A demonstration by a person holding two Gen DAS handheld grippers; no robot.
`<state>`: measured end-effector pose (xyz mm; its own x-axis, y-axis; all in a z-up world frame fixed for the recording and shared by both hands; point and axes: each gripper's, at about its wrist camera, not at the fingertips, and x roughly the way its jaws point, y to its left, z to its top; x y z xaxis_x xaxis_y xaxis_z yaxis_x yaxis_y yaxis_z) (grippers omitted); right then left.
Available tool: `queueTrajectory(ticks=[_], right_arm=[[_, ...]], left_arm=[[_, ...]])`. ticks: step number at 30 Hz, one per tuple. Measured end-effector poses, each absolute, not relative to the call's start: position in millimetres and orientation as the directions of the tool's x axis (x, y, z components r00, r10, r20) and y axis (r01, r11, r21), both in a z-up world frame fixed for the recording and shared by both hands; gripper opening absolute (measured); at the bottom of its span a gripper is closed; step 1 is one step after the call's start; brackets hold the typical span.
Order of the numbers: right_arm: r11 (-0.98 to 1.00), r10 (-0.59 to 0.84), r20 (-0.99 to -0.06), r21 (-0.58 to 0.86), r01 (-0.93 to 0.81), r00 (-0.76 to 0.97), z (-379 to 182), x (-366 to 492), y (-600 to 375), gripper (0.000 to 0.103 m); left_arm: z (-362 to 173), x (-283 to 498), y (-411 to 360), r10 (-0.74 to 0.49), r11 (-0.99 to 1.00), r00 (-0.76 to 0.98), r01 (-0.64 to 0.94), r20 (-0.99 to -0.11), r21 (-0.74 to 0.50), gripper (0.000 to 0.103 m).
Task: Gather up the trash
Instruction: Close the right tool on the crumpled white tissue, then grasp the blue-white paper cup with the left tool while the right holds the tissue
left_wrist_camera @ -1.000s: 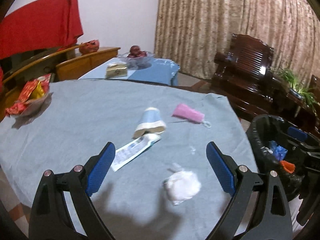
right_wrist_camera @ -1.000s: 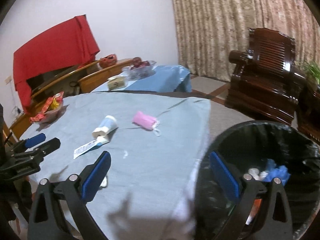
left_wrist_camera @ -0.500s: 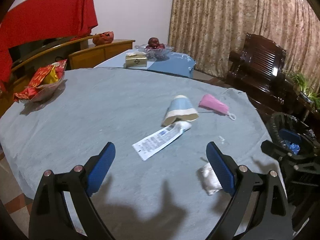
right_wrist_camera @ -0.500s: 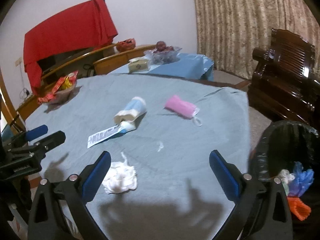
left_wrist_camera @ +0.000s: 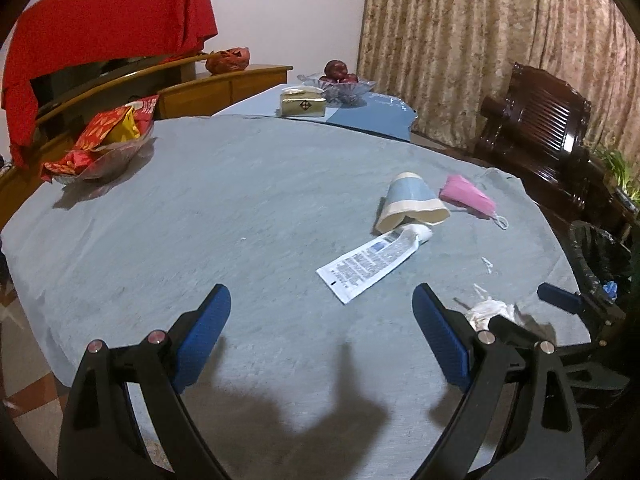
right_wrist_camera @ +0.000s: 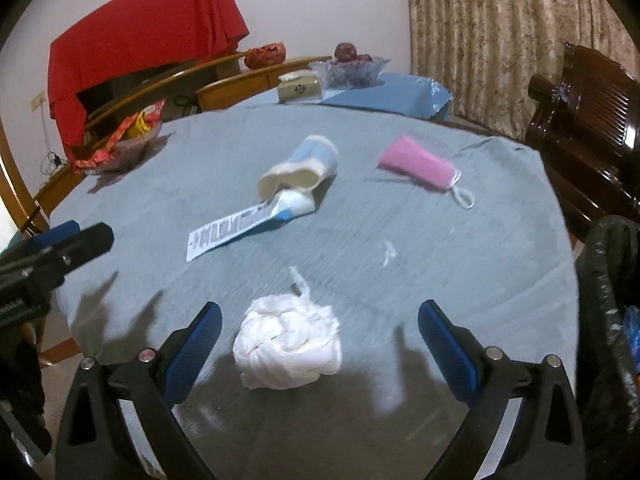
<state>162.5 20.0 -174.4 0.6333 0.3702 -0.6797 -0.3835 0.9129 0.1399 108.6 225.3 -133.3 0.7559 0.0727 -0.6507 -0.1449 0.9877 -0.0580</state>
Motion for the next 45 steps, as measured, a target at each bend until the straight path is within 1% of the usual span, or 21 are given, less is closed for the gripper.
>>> queueTrajectory(ticks=[2,4,6,7,9,10,12,14,17,24,32,45], right_arm=[[0.911,0.367,-0.696,0.137,-0.388,0.617,-179.8,164.0,25.6,0.096],[0.910,0.365,-0.708,0.134,-0.392,0.604,-184.2,164.4,28.7,0.093],[0.907,0.365,-0.719,0.132,-0.400,0.592,-187.6,164.7,30.4,0.085],[0.905,0.367,-0.726,0.134,-0.404,0.582,-189.8,165.0,31.2,0.083],[0.902,0.373,-0.734,0.142,-0.409,0.568,-192.5,164.8,31.1,0.072],[0.897,0.380,-0.738,0.148,-0.416,0.557,-193.8,164.8,31.5,0.070],[0.891,0.389,-0.737,0.151,-0.427,0.552,-193.6,162.9,33.0,0.061],[0.881,0.407,-0.738,0.162,-0.444,0.539,-192.8,161.7,35.4,0.054],[0.873,0.425,-0.736,0.180,-0.453,0.527,-193.0,161.3,35.1,0.050],[0.880,0.427,-0.719,0.189,-0.437,0.549,-182.6,167.3,22.6,0.048],[0.909,0.387,-0.693,0.176,-0.377,0.609,-164.5,201.7,-5.7,0.048],[0.933,0.341,-0.657,0.152,-0.325,0.672,-143.5,265.3,-35.6,0.048]], left_arm=[[-134.6,109.4,227.3,0.074,0.987,0.754,-0.147,-0.653,-0.059,0.089],[-136.1,110.8,228.9,0.074,0.987,0.752,-0.150,-0.655,-0.060,0.090],[-137.4,112.3,230.0,0.073,0.986,0.750,-0.152,-0.657,-0.064,0.090],[-137.6,112.1,230.4,0.072,0.986,0.749,-0.152,-0.658,-0.065,0.090],[-138.6,113.4,229.8,0.069,0.986,0.747,-0.151,-0.661,-0.068,0.090],[-139.0,114.3,229.2,0.067,0.986,0.747,-0.149,-0.662,-0.069,0.090],[-139.3,116.0,227.4,0.062,0.987,0.746,-0.144,-0.663,-0.070,0.090],[-139.9,116.7,225.2,0.059,0.988,0.747,-0.141,-0.663,-0.071,0.090],[-138.9,118.2,220.8,0.052,0.989,0.749,-0.133,-0.661,-0.072,0.090],[-136.9,124.7,212.8,0.042,0.990,0.751,-0.118,-0.659,-0.072,0.090],[-133.2,148.6,200.3,0.021,0.992,0.764,-0.097,-0.645,-0.083,0.090],[-139.4,226.7,168.4,-0.045,0.996,0.760,-0.017,-0.648,-0.089,0.090]])
